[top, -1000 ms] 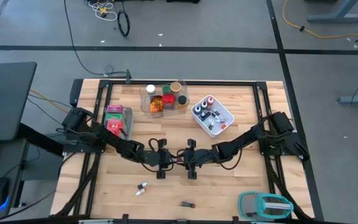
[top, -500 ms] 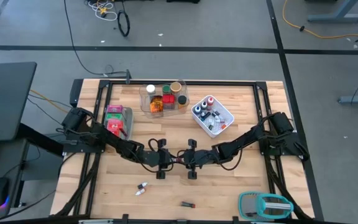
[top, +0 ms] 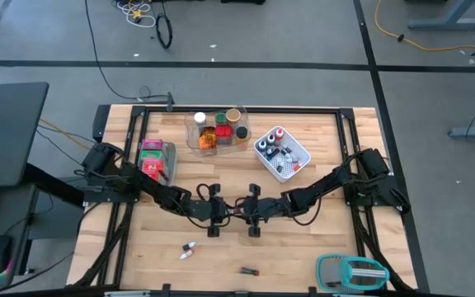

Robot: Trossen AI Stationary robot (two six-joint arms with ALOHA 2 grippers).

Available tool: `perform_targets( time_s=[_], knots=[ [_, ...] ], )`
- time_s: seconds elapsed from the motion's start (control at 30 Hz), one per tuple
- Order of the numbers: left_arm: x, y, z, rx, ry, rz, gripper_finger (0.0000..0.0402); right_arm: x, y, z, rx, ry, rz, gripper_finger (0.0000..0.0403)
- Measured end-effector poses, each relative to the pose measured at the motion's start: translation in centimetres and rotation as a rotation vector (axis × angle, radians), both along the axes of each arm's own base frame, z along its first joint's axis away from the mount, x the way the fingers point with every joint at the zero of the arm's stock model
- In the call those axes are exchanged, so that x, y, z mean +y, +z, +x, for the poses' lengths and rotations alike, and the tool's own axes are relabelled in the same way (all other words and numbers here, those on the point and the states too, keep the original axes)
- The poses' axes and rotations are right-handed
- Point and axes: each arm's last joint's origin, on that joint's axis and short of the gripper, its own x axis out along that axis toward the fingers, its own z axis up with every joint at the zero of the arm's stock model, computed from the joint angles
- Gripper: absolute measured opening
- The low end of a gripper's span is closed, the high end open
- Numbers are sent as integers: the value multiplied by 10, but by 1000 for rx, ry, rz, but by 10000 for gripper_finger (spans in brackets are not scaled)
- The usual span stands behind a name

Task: Pick & Place Kitchen Items
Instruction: Put the red food coloring bottle into the white bin

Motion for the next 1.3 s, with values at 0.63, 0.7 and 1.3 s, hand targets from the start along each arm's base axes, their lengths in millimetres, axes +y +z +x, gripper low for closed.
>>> perform_targets(
  time_s=[0.63,0.7,1.3],
  knots=[
    [1,-2,-1,23,1,5,98,0,2,1,-16,-10,3,123],
    [0,-2,-1,18,3,4,98,-1,1,1,-1,-12,0,132],
    [1,-2,-1,16,17,14,98,-1,0,0,6,-12,7,104]
  ],
)
